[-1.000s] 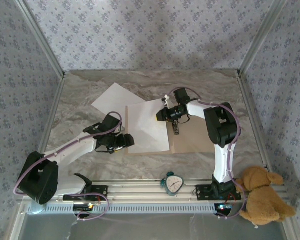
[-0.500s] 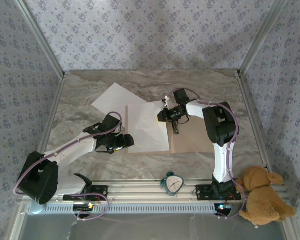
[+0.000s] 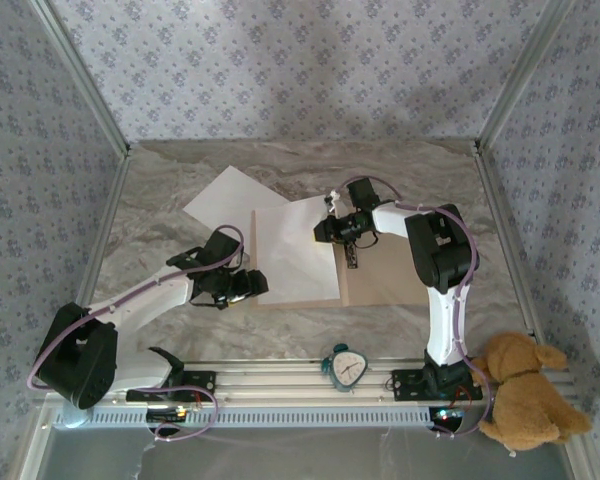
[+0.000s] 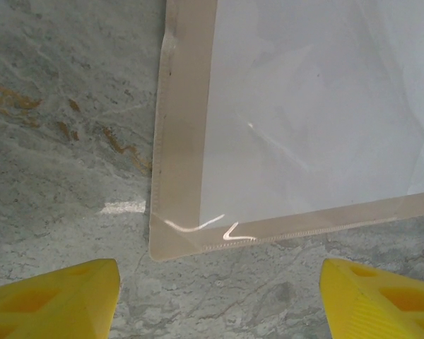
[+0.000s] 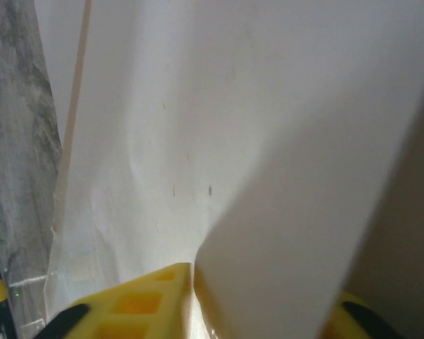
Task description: Put the files into the folder
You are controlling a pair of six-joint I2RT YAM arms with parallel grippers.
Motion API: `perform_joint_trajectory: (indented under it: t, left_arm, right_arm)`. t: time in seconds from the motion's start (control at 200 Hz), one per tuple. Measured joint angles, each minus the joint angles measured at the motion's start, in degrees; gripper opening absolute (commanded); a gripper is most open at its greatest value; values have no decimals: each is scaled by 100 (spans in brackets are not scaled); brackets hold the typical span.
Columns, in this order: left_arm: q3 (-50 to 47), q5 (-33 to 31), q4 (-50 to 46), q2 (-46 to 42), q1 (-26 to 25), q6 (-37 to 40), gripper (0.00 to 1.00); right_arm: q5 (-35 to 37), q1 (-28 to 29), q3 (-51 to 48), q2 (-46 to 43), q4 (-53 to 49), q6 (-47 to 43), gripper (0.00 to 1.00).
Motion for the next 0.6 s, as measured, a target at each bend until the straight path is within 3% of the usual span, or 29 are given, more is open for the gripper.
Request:
perform_joint_trajectory:
  t: [0.445,0.6]
  left_arm:
    - [-63,0,0,-74,0,0,76]
    - [-81,0,0,-85,0,0,76]
  right_arm:
    - [-310,-179,-2,101,610,710,39]
    - [-260,-249,-13,101,782,944,35]
